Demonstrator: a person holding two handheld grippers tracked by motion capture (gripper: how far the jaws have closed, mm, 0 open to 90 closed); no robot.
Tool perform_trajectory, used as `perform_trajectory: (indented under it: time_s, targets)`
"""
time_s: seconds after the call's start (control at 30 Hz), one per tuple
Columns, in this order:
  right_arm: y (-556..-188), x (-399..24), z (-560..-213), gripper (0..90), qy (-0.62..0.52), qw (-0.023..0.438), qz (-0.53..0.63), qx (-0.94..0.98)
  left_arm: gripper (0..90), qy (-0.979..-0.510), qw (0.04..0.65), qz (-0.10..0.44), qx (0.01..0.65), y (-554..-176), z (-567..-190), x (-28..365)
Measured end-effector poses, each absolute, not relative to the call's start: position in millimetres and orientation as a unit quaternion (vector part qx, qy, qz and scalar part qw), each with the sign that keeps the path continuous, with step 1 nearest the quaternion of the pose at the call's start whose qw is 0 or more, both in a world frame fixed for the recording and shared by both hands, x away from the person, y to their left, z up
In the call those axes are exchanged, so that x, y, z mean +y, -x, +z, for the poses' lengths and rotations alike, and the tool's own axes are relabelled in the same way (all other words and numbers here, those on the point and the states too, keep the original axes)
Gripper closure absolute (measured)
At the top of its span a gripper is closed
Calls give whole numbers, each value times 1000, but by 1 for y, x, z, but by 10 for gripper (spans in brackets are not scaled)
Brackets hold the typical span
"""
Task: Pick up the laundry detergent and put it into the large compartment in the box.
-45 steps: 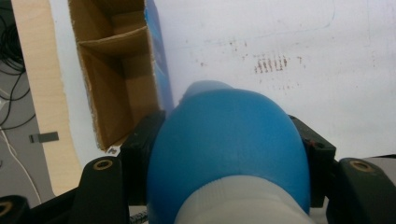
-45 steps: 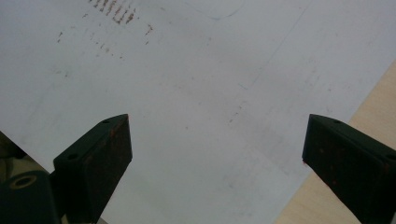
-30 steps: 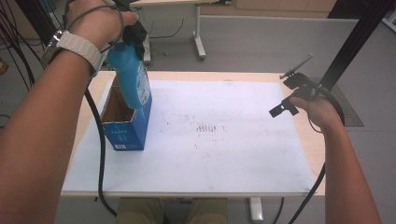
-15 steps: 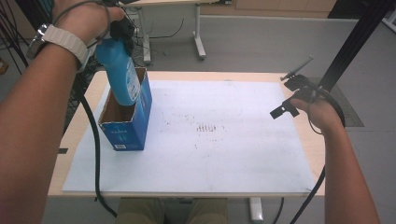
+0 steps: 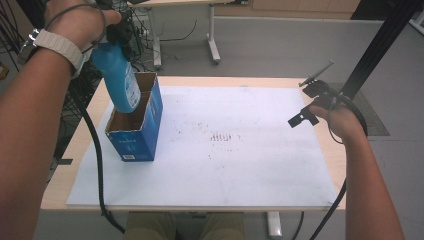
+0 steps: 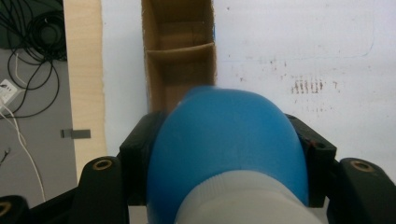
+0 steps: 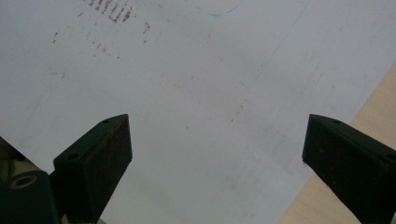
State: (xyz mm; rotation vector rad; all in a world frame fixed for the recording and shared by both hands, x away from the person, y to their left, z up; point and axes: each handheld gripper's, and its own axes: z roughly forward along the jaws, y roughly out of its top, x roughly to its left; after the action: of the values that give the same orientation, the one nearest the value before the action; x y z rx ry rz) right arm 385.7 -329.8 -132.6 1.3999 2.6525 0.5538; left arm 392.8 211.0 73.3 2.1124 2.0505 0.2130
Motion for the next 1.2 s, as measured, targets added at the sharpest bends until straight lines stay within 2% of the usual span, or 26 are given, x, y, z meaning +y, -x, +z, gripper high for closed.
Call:
perform_trajectory:
  time_s: [1.2]
  targets:
    - [-392,-325,-143,82,-464,37,177,867,381,-702,90,68,704,-417,26,233]
